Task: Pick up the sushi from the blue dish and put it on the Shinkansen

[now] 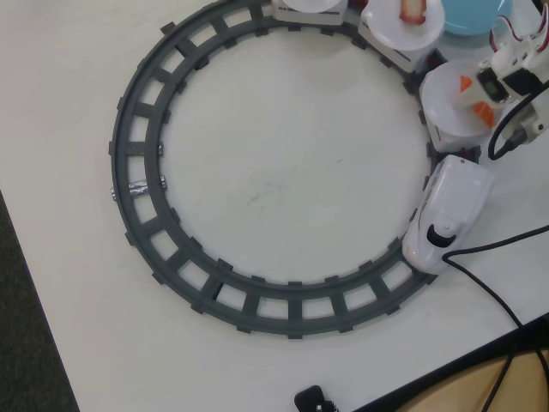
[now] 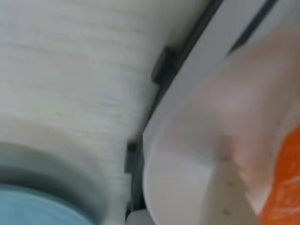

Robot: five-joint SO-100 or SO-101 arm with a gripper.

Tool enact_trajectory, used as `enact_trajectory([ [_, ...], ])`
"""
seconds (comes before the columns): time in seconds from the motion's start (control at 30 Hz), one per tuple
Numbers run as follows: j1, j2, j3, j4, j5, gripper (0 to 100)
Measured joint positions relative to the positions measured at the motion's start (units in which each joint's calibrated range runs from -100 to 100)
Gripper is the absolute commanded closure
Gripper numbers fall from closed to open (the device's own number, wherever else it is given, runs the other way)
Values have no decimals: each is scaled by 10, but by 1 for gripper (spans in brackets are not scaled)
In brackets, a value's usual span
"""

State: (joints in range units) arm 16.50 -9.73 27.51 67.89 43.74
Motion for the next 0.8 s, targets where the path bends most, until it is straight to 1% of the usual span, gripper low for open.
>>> enact_trajectory([
  [0.17,-19,-23,2,44,-2,74],
  [0.23,-21,-49,2,52,-4,74],
  [0.33,-19,-107,-13,46,-33,74],
  [0.4,-15,-152,-39,34,-69,74],
  [0.5,20,-228,-60,24,-143,74],
  [0.63,99,-313,-50,24,-250,74],
  [0.7,149,-353,-14,24,-301,74],
  [0.77,210,-389,35,24,-341,74],
  [0.8,246,-408,65,24,-352,74],
])
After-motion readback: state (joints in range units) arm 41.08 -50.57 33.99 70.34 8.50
